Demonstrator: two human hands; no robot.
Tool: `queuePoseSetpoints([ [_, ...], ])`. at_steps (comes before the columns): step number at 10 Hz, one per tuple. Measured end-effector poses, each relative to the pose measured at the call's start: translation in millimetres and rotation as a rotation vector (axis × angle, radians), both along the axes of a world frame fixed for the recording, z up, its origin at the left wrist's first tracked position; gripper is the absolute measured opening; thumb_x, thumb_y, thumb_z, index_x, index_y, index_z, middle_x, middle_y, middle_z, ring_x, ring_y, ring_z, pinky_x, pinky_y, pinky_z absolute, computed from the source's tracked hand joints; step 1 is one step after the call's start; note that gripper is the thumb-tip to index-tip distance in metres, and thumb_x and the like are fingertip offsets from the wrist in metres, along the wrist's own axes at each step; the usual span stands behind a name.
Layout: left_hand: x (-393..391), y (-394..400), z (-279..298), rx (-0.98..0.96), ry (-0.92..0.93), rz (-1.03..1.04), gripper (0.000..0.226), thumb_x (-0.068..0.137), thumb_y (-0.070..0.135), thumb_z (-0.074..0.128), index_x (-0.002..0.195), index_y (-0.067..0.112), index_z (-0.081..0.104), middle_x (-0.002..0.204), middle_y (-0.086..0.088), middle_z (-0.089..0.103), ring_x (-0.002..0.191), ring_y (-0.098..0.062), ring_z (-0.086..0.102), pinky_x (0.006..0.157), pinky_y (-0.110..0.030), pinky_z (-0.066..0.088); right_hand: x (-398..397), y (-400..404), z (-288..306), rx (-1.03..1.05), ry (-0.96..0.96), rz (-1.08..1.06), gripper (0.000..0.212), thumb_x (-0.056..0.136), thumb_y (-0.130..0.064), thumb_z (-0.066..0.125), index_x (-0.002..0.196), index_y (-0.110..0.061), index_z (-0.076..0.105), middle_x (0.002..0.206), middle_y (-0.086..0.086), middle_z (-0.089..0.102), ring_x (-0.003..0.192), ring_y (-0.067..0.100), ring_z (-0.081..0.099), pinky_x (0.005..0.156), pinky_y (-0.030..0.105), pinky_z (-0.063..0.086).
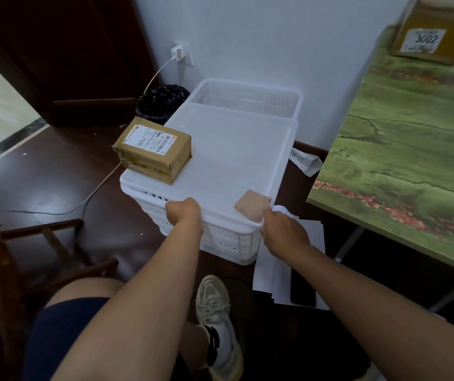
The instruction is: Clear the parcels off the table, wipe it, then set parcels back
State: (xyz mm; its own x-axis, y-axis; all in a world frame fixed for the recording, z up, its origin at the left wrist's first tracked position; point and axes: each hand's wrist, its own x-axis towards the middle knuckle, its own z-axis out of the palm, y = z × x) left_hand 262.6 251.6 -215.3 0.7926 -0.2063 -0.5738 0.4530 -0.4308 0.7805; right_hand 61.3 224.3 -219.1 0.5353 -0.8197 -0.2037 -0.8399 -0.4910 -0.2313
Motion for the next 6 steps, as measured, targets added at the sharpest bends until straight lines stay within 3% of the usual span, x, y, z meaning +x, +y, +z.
queuePoseSetpoints([
  [1, 3, -2, -1, 0.007, 0.009, -0.084, 0.042, 0.092, 0.012, 0.045, 0.133, 0.0, 0.048, 0.137, -0.018, 0.053, 0.123, -0.034, 0.054, 0.091, -0.04, 0.049, 0, -2, 0, 0.024, -0.009, -0.024, 0.044, 0.095, -0.006, 0.049, 0.138, -0.001, 0.04, 0.118, 0.014, 0.055, 0.078, 0.025, 0.052, 0.061, 0.03, 0.038],
  [2, 1, -1, 0, 0.036, -0.072, -0.106, 0.04, 0.094, 0.014, 0.052, 0.13, -0.005, 0.052, 0.132, -0.023, 0.056, 0.119, -0.038, 0.056, 0.09, -0.042, 0.049, 0, -4, 0, 0.037, -0.015, -0.037, 0.043, 0.095, -0.005, 0.049, 0.137, -0.002, 0.041, 0.119, 0.013, 0.055, 0.091, 0.029, 0.061, 0.06, 0.032, 0.039],
  [3, -4, -1, 1, 0.02, -0.051, -0.085, 0.043, 0.092, 0.014, 0.051, 0.133, 0.001, 0.049, 0.133, -0.015, 0.054, 0.11, -0.036, 0.058, 0.083, -0.041, 0.049, 0, -4, 0, 0.071, -0.038, -0.052, 0.045, 0.095, -0.008, 0.048, 0.139, -0.003, 0.039, 0.123, 0.013, 0.054, 0.095, 0.03, 0.061, 0.065, 0.034, 0.047],
  [4, -12, 0, 9, -0.026, 0.009, -0.013, 0.051, 0.089, 0.013, 0.047, 0.14, 0.012, 0.041, 0.135, -0.005, 0.047, 0.102, -0.026, 0.052, 0.077, -0.034, 0.04, -2, -2, 3, 0.114, -0.056, -0.063, 0.056, 0.097, -0.015, 0.046, 0.149, -0.007, 0.028, 0.136, 0.012, 0.049, 0.105, 0.031, 0.059, 0.078, 0.039, 0.053],
  [5, -17, 1, 14, -0.03, 0.023, 0.005, 0.051, 0.089, 0.013, 0.046, 0.14, 0.013, 0.04, 0.139, -0.005, 0.044, 0.112, -0.027, 0.053, 0.077, -0.036, 0.041, -5, 4, 9, 0.12, -0.038, -0.059, 0.065, 0.097, -0.02, 0.047, 0.153, -0.008, 0.018, 0.139, 0.012, 0.046, 0.108, 0.03, 0.058, 0.08, 0.039, 0.053],
  [6, -24, -1, 26, -0.058, 0.005, 0.01, 0.054, 0.093, 0.014, 0.045, 0.146, 0.016, 0.035, 0.146, -0.002, 0.035, 0.113, -0.026, 0.051, 0.082, -0.037, 0.041, -3, 14, 20, 0.068, 0.011, -0.058, 0.066, 0.098, -0.023, 0.045, 0.154, -0.008, 0.013, 0.135, 0.013, 0.047, 0.108, 0.031, 0.058, 0.072, 0.035, 0.047],
])
